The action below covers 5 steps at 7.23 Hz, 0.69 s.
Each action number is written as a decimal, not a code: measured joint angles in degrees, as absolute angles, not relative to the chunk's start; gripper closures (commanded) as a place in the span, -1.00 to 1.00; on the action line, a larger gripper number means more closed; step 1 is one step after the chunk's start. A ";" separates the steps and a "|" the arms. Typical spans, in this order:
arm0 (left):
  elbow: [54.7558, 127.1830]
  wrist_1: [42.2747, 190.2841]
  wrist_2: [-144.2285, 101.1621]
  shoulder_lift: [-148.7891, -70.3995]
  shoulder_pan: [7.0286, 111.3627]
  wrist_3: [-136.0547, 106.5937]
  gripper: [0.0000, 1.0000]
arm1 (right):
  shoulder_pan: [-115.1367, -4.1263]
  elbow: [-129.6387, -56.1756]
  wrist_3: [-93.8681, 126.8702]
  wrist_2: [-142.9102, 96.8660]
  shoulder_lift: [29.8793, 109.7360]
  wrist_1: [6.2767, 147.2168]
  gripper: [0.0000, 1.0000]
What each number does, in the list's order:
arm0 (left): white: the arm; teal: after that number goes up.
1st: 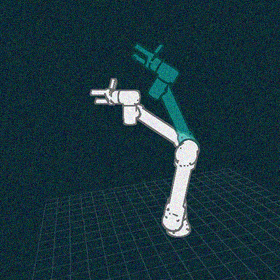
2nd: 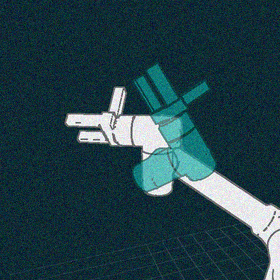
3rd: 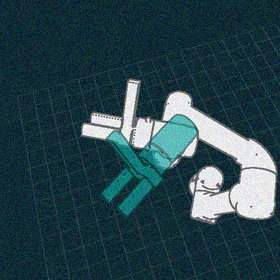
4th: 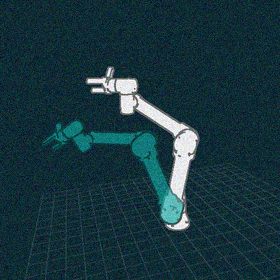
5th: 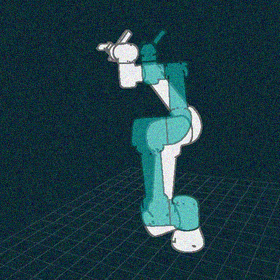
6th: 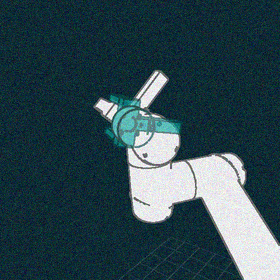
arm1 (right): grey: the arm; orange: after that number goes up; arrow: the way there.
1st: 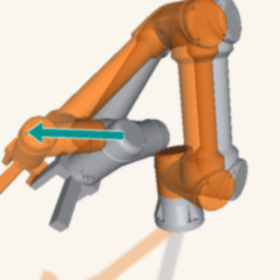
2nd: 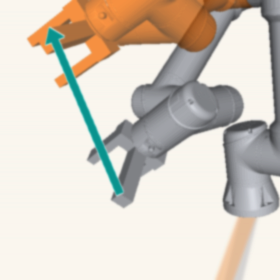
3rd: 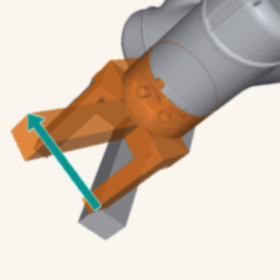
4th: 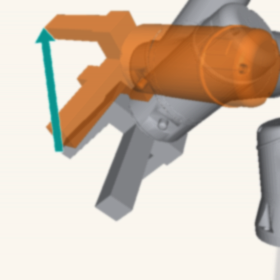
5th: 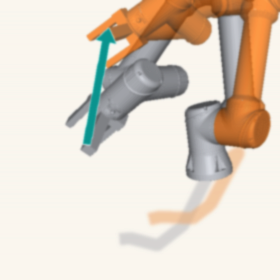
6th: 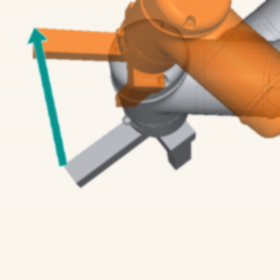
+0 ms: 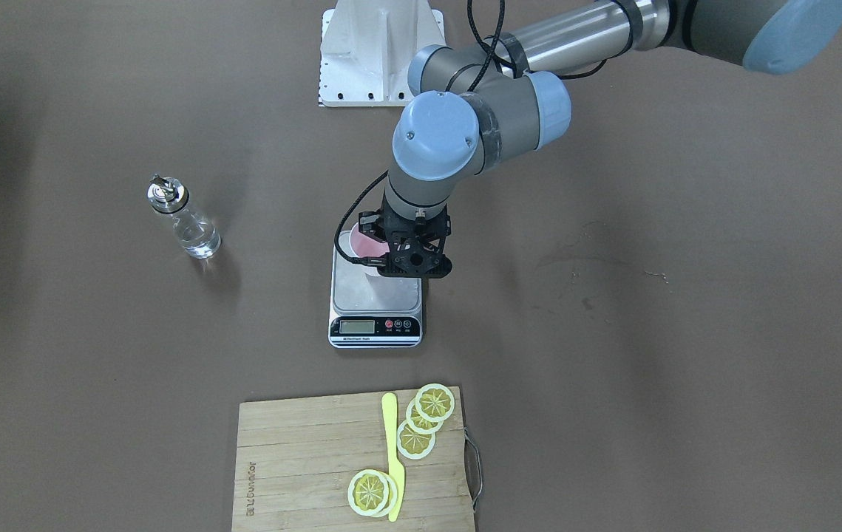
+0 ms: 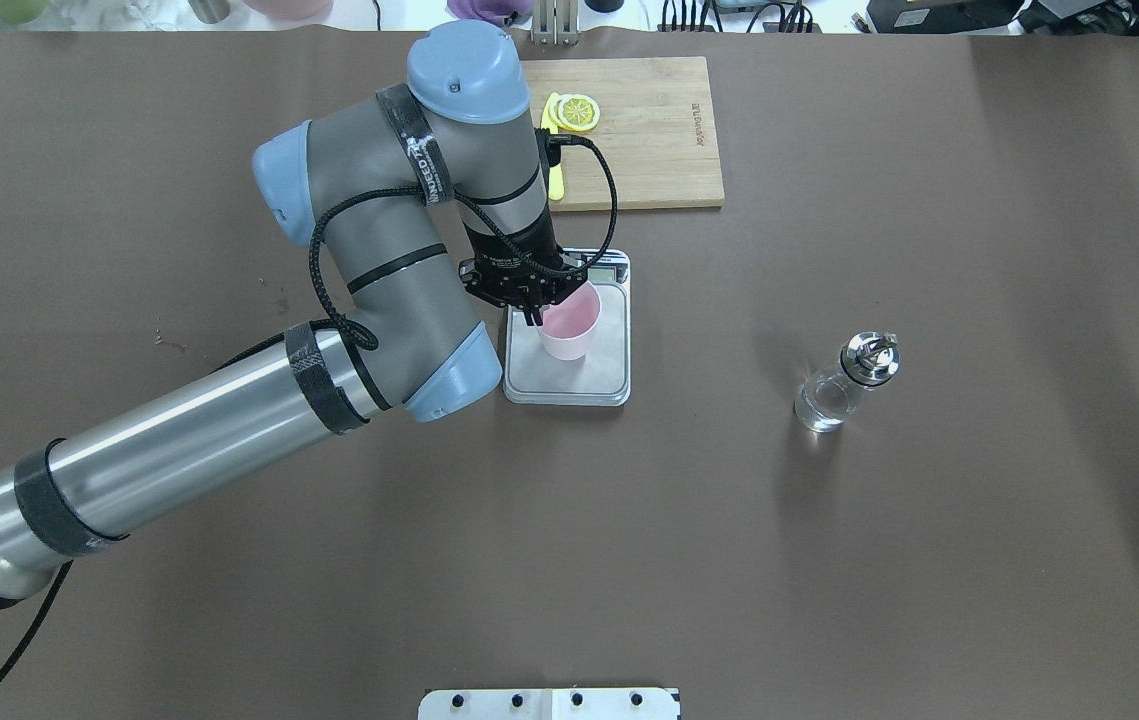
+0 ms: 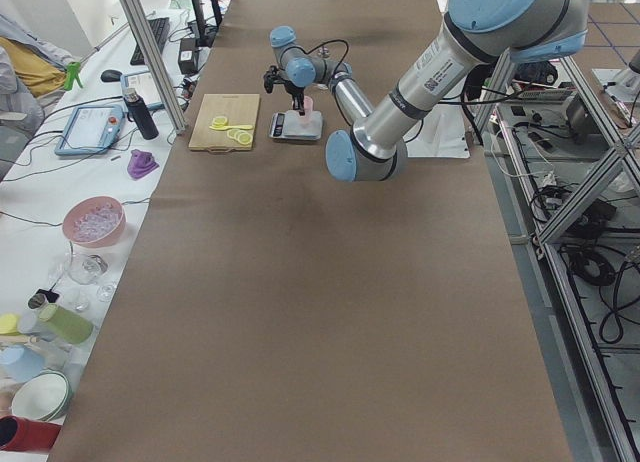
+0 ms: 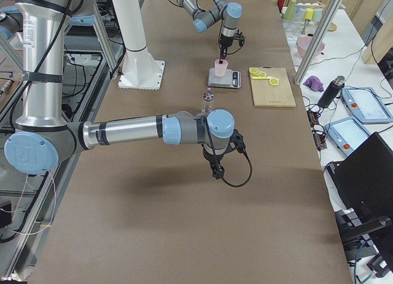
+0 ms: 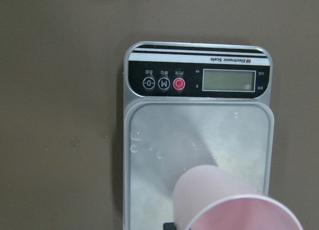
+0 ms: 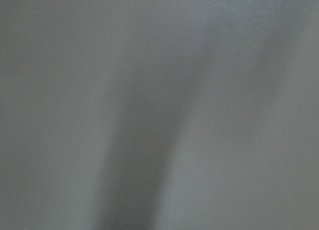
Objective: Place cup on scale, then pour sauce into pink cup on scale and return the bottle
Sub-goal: 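Release the cup and withdraw the left gripper toward its rest pose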
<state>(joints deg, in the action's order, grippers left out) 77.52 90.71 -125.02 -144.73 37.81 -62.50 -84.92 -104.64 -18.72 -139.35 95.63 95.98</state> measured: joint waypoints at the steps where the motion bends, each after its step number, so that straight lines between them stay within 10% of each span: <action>1: 77.48 91.45 -124.33 -144.63 37.80 -62.30 -0.80 | -84.91 -104.63 -18.72 -139.48 95.63 95.98 -1.00; 5: 84.45 91.73 -125.86 -139.37 41.81 -61.65 -0.80 | -84.53 -105.08 -18.52 -142.23 95.08 95.36 -1.00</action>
<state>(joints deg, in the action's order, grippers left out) 84.45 91.73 -125.86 -139.37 41.81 -61.65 -84.53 -105.08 -18.52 -142.23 95.08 95.36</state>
